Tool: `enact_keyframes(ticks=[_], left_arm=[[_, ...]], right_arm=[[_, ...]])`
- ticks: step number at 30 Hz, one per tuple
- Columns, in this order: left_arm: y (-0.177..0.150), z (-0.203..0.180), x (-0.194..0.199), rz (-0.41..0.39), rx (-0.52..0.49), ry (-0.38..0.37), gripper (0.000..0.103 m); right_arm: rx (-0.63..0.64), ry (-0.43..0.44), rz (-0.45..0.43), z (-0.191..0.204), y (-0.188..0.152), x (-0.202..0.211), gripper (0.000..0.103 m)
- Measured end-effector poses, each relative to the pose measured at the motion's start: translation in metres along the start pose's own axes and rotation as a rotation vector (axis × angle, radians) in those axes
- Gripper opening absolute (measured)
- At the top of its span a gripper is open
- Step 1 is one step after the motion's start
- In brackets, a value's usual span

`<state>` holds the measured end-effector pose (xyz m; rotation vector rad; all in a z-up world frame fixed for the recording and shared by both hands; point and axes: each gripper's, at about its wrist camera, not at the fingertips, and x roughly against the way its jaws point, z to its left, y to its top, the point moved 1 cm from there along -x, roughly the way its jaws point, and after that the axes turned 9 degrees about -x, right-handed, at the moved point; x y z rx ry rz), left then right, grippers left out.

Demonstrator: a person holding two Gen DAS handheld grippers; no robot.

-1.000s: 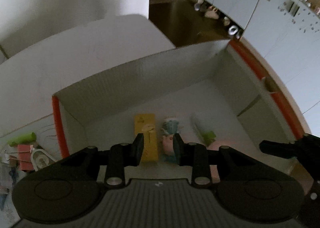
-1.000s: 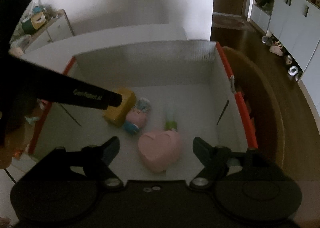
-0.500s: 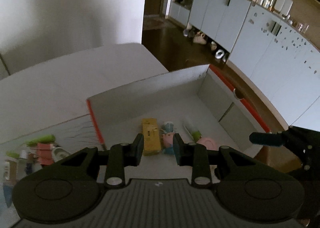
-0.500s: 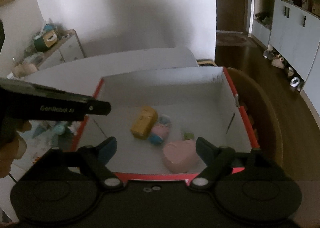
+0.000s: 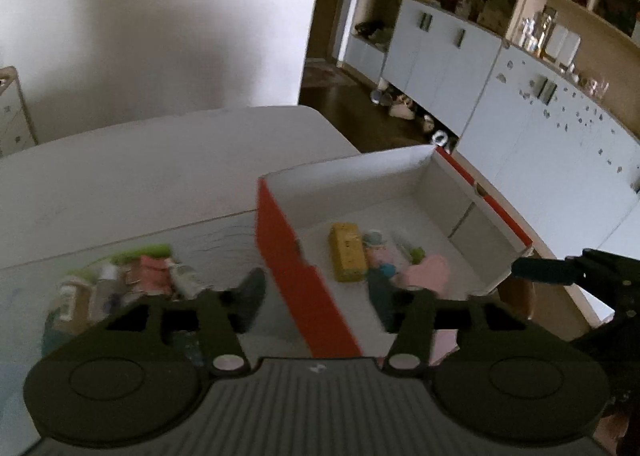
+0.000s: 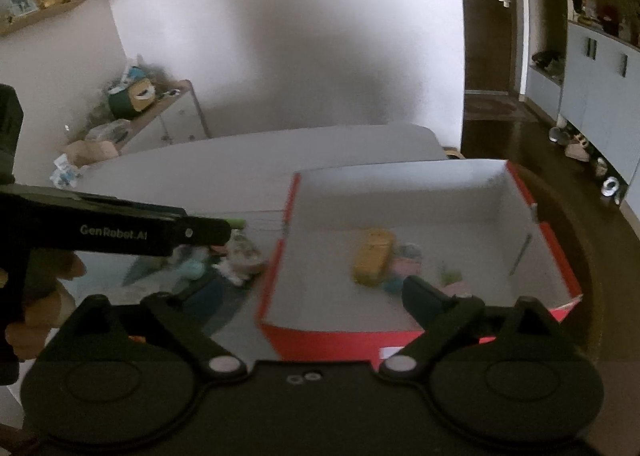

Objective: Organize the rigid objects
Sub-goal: 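Move both tools back over the pile of items on the table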

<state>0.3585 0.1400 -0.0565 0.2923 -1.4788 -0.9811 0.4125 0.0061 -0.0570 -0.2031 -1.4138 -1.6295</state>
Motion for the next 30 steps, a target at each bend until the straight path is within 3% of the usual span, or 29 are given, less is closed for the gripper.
enact_keyframes(ticks=[5, 8, 13, 16, 30], left_arm=[[-0.015, 0.028, 0.018, -0.010, 0.009, 0.009, 0.058], [-0.024, 0.050, 0.025, -0.007, 0.027, 0.016, 0.069], [-0.042, 0.085, 0.036, -0.014, 0.045, 0.037, 0.070], [-0.046, 0.102, 0.040, -0.023, 0.053, 0.042, 0.082], [-0.080, 0.176, 0.023, 0.034, 0.086, 0.106, 0.083]], right_arm=[[-0.005, 0.031, -0.019, 0.034, -0.011, 0.000, 0.100], [-0.006, 0.043, -0.029, 0.053, -0.018, -0.003, 0.102], [-0.014, 0.057, -0.029, 0.085, -0.031, -0.014, 0.102], [-0.009, 0.061, -0.014, 0.103, -0.037, -0.025, 0.102], [0.049, 0.045, 0.095, 0.172, -0.080, -0.085, 0.102]])
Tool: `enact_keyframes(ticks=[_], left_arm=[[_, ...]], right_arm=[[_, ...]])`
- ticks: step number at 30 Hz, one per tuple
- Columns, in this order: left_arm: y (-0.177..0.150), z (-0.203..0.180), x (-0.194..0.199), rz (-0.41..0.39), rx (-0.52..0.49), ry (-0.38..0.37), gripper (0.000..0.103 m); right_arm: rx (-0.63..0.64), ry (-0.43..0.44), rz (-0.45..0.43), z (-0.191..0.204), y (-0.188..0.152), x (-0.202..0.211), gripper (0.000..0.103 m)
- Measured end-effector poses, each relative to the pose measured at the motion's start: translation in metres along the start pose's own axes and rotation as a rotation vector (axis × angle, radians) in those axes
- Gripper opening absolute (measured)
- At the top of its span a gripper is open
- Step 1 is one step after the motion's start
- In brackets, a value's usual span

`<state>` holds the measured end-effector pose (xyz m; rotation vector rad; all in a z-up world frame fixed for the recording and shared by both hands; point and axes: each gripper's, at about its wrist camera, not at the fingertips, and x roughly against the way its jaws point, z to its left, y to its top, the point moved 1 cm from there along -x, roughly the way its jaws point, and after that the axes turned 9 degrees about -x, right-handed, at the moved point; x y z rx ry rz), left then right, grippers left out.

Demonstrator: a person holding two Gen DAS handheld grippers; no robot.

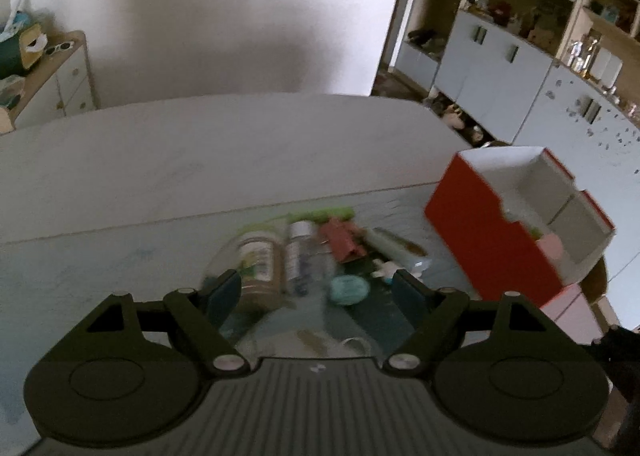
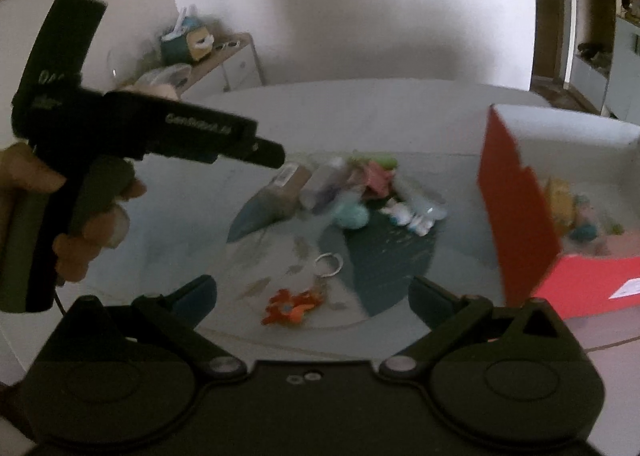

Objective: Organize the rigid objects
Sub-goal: 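Move both tools back over the pile of items on the table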

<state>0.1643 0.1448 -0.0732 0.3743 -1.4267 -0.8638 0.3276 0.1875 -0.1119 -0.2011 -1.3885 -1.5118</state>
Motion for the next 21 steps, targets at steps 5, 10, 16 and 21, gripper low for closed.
enact_keyframes(ticks=[5, 10, 16, 21], left_arm=[[-0.011, 0.021, -0.018, 0.041, 0.017, -0.009, 0.083], [-0.018, 0.042, -0.040, 0.075, 0.064, 0.021, 0.083], [-0.014, 0.054, -0.061, 0.089, 0.084, 0.066, 0.083], [-0.012, 0.058, -0.080, 0.110, 0.081, 0.082, 0.082]], right_arm=[[0.028, -0.008, 0.033, 0.016, -0.009, -0.021, 0.102], [0.052, -0.020, 0.069, 0.024, -0.016, -0.042, 0.102], [0.090, -0.029, 0.109, 0.032, -0.022, -0.058, 0.098], [0.096, -0.043, 0.127, 0.031, -0.023, -0.068, 0.093]])
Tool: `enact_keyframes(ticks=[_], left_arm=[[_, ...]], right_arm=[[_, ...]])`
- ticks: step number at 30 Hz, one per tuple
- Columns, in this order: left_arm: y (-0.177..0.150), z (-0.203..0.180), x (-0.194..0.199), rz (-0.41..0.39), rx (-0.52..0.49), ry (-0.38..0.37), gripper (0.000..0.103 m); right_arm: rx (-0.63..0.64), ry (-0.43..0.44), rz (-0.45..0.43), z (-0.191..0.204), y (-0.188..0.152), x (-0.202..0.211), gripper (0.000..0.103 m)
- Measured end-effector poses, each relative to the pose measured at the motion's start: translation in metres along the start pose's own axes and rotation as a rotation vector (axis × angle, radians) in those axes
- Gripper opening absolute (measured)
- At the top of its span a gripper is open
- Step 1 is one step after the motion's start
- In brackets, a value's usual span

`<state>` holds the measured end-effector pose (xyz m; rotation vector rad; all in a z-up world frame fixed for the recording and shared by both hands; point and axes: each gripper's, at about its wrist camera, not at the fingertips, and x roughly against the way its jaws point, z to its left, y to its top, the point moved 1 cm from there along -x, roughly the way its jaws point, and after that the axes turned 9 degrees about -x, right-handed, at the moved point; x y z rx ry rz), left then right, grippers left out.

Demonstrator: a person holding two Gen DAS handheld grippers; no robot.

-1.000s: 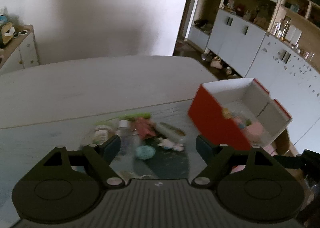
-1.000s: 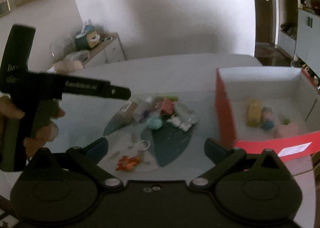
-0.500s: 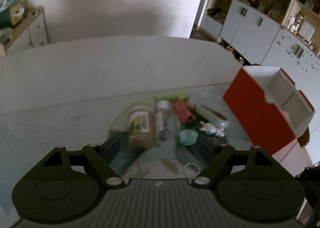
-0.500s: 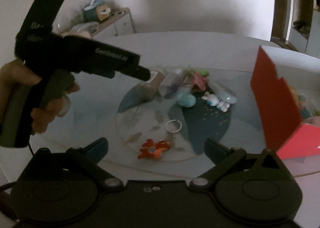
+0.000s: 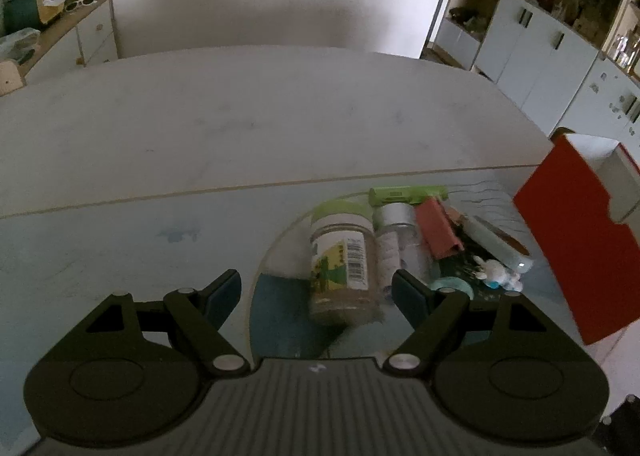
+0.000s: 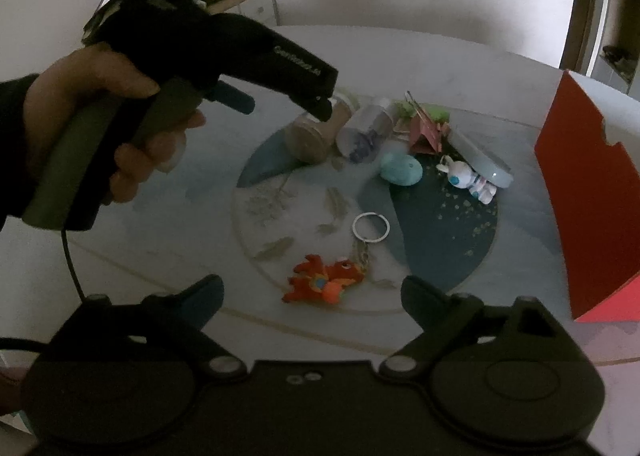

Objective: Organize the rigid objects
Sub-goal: 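Move both tools back over the pile of items on the table, then grasp the spice jar with the left tool while the right tool approaches the orange keyring toy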

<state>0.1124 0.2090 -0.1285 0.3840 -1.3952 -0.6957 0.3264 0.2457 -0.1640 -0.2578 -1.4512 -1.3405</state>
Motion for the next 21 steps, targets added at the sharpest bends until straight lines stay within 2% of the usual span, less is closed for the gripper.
enact_keyframes(ticks=[18, 21], left_arm=[[0.010, 0.004, -0.032, 0.036, -0.004, 0.004, 0.082], [0.009, 0.005, -0.036, 0.043, -0.005, 0.007, 0.081]], right_arm=[[0.010, -0.020, 0.034, -0.001, 0.003, -0.027, 0.081], [0.009, -0.014, 0.047, -0.001, 0.003, -0.033, 0.075]])
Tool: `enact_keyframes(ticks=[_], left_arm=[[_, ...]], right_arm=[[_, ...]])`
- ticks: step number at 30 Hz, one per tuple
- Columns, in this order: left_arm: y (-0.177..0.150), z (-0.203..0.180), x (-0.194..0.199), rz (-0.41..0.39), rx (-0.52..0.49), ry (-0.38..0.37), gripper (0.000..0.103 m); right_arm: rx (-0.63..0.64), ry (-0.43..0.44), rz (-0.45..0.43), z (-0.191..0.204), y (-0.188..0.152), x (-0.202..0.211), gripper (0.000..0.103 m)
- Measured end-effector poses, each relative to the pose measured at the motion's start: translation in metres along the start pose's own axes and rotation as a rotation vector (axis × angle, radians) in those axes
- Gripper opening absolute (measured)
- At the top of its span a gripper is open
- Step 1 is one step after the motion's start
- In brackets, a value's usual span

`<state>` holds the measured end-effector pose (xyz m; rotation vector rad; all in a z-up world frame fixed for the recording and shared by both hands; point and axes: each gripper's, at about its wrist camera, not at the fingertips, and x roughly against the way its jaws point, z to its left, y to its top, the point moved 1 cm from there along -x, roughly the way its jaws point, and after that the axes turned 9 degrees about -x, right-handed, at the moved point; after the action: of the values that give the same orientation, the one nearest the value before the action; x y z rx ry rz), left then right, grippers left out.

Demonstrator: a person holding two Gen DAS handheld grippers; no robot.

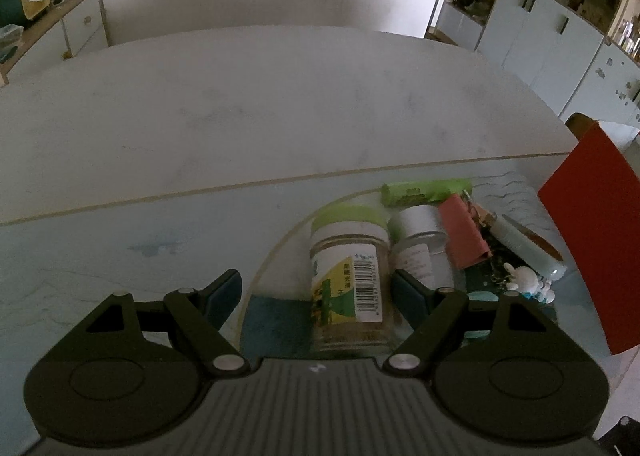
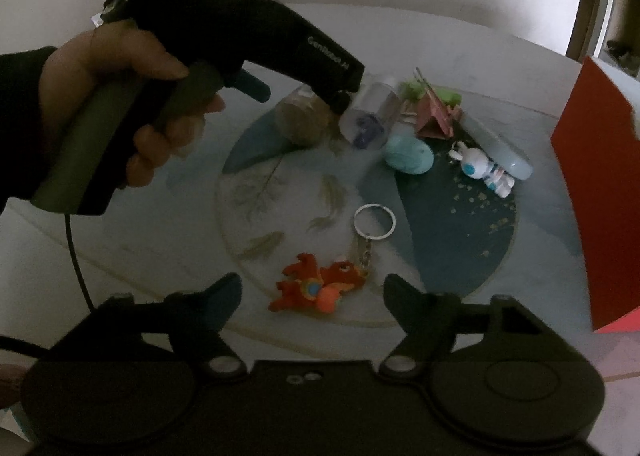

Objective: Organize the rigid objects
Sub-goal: 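Grasp the spice jar with the left tool while the right tool approaches the orange keyring toy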

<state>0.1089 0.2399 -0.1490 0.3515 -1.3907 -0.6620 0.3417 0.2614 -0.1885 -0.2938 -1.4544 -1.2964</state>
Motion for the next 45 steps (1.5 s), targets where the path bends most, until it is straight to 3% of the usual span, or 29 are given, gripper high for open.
enact_keyframes(ticks=[14, 18, 20, 22, 31, 45], left_arm=[[-0.002, -0.005, -0.010, 0.001, -0.012, -0.023, 0.054], [-0.002, -0.008, -0.010, -0.005, -0.012, -0.046, 0.043], [-0.002, -0.009, -0.009, -0.006, -0.015, -0.039, 0.043], [-0.002, -0.009, -0.009, -0.007, -0.012, -0.037, 0.043], [-0.005, -0.012, -0.003, 0.002, 0.006, -0.018, 0.043], [-0.017, -0.015, 0.044, 0.027, 0.040, -0.020, 0.043]], right_arm=[[0.021, -0.025, -0.006, 0.002, 0.000, -0.010, 0.071], [0.023, -0.038, -0.014, 0.001, -0.001, -0.009, 0.064], [0.019, -0.046, -0.019, 0.000, -0.001, -0.008, 0.055], [0.016, -0.044, -0.022, -0.002, 0.000, -0.007, 0.052], [-0.016, -0.013, -0.063, -0.004, 0.002, 0.009, 0.051], [-0.086, 0.063, -0.188, -0.024, 0.028, 0.085, 0.050]])
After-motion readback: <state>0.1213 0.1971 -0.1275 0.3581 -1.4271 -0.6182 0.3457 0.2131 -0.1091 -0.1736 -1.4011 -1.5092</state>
